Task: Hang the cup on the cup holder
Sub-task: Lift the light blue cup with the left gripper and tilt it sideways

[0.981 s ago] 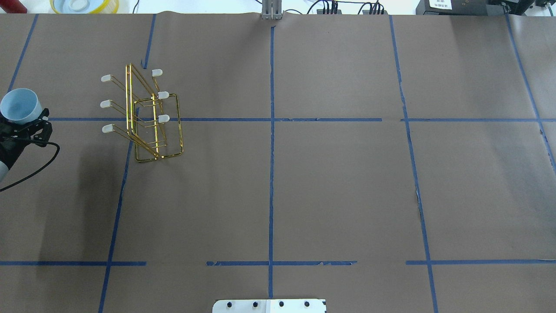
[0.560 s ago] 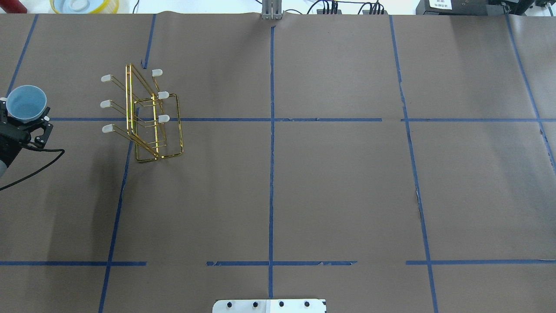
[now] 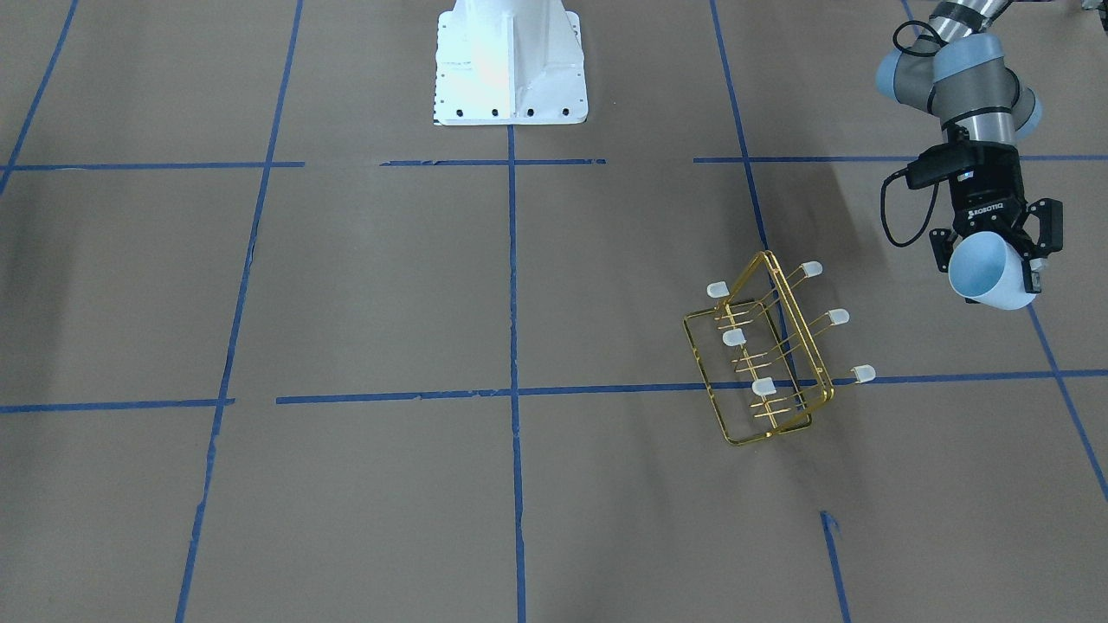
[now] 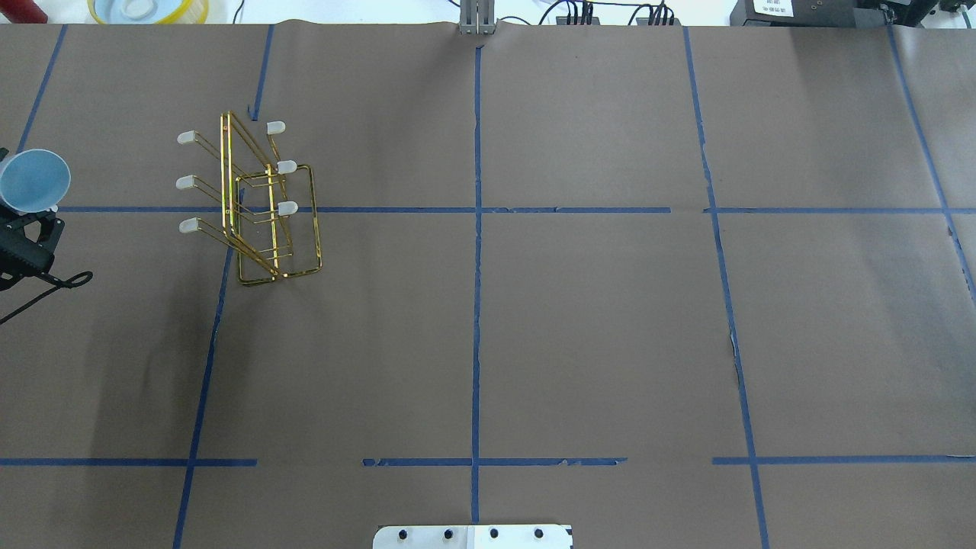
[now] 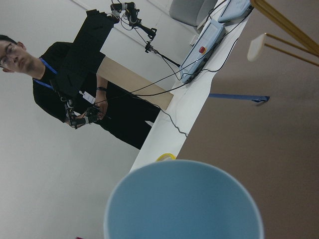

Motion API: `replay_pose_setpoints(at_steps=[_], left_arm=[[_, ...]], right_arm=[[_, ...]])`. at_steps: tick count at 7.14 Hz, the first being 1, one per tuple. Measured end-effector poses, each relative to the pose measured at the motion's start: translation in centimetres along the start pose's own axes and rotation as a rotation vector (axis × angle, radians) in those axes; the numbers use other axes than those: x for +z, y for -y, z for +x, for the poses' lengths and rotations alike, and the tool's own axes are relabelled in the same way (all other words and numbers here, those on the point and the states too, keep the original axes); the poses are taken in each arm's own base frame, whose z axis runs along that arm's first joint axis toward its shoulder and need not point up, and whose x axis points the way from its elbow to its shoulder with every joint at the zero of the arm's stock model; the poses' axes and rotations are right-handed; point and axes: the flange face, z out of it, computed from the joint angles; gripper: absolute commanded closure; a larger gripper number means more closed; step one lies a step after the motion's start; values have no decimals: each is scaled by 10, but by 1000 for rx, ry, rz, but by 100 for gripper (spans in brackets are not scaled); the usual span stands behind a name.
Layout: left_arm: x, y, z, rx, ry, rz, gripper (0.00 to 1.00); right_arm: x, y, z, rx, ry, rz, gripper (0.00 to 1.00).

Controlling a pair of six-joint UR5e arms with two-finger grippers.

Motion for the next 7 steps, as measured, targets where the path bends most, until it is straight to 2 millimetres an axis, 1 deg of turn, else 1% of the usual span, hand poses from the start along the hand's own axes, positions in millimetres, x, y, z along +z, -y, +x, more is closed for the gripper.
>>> replay_pose_setpoints(at_steps=[2,3,4,5,6,7], left_arm=[[-2,7,-9,41,56,-1,100],[-3,7,-12,47,81,-7,100],[-5,6,-14,51,105,-13,95],[-7,4,-14,55,130,-20,100],[-8,4,-13,63,148,-21,100],[-10,9,-15,90,167,-20,100]], right_arm=[[0,0,0,0,0,0,0],[0,0,0,0,0,0,0],[0,0,0,0,0,0,0],[0,0,0,0,0,0,0],[0,0,0,0,0,0,0],[0,0,0,0,0,0,0]])
